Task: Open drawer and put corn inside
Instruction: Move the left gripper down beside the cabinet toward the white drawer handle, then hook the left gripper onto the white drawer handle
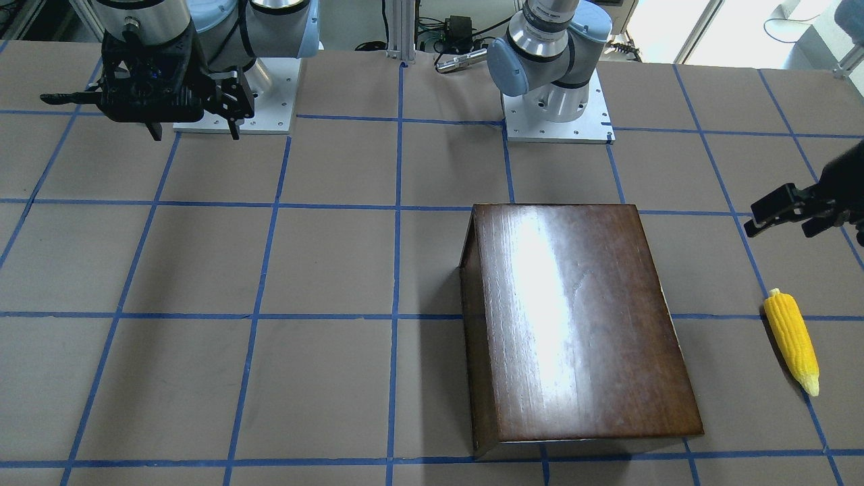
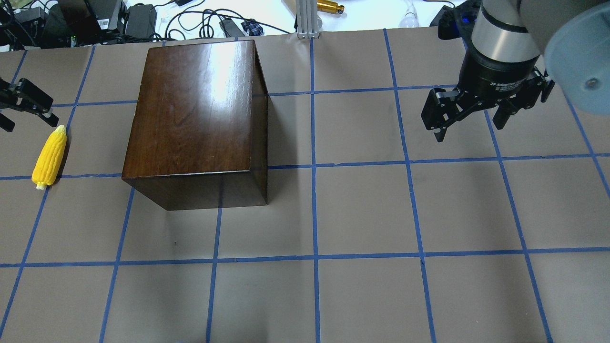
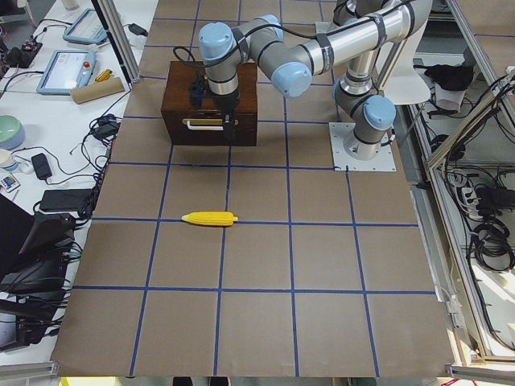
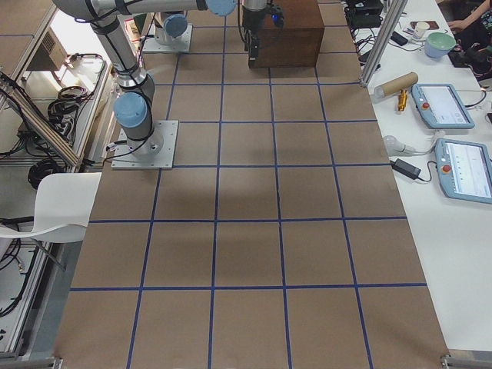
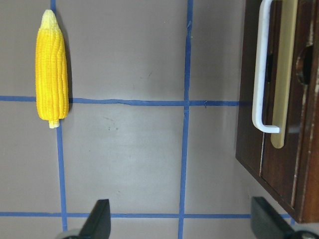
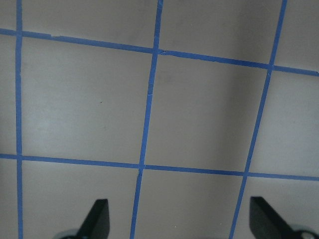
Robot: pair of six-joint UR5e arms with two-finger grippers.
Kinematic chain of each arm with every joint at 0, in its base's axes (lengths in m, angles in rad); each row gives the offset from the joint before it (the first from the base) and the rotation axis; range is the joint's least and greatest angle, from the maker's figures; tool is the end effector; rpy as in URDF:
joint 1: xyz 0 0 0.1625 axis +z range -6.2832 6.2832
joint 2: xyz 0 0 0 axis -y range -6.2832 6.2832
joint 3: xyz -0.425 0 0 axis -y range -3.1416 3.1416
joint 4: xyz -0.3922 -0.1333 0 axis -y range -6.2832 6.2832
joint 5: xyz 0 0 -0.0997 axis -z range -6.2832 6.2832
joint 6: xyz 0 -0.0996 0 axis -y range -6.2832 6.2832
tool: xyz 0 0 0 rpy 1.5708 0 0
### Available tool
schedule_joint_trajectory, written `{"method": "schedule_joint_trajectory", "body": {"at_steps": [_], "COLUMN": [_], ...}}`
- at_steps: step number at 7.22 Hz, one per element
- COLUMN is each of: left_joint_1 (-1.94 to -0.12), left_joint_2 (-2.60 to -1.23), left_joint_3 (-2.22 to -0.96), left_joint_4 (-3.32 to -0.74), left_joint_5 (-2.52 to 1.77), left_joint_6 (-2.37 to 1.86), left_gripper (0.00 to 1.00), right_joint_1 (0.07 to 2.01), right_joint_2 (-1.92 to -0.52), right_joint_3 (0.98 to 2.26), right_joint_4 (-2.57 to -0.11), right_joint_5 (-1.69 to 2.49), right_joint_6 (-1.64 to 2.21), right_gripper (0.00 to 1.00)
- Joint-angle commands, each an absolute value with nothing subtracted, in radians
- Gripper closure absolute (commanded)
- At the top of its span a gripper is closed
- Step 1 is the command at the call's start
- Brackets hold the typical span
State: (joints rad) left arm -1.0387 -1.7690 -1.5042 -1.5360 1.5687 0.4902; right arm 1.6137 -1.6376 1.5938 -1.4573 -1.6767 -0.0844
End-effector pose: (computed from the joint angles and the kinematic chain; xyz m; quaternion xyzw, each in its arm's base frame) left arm 0.1701 -0.5521 0.4189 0.0210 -0.9986 -0.0417 0.0246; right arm 0.1422 -0.4503 0.4980 0.0653 -0.9959 -0.0359 0.0522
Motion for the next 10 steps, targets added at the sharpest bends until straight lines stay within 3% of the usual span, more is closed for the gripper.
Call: {"method": "schedule_joint_trajectory", "body": {"at_steps": [1,5,10], "left_joint_1": [-1.039,-1.039,-1.051], "left_joint_2": [-1.868,-1.982,-1.957], "left_joint_3": [-1.508,-1.546,-1.549], "left_joint_4": [-1.462,-1.329,-1.35], "left_joint_5": [1.569,1.56,1.282], "left_joint_6": [0.489,0.485,0.514], "left_gripper": [0.0,0.0,0.0], "right_joint_1": [1.614,1.614,1.614], "right_joint_2": [-1.638,-1.638,-1.637], "right_joint_3": [1.594,1.594,1.594], "right_joint_4": [-1.457,-1.457,-1.457], "right_joint_5": [-1.677,-1.677,-1.677], "right_joint_6": [-0.084,-0.084,-0.084], "right_gripper": [0.0,0.0,0.0]}}
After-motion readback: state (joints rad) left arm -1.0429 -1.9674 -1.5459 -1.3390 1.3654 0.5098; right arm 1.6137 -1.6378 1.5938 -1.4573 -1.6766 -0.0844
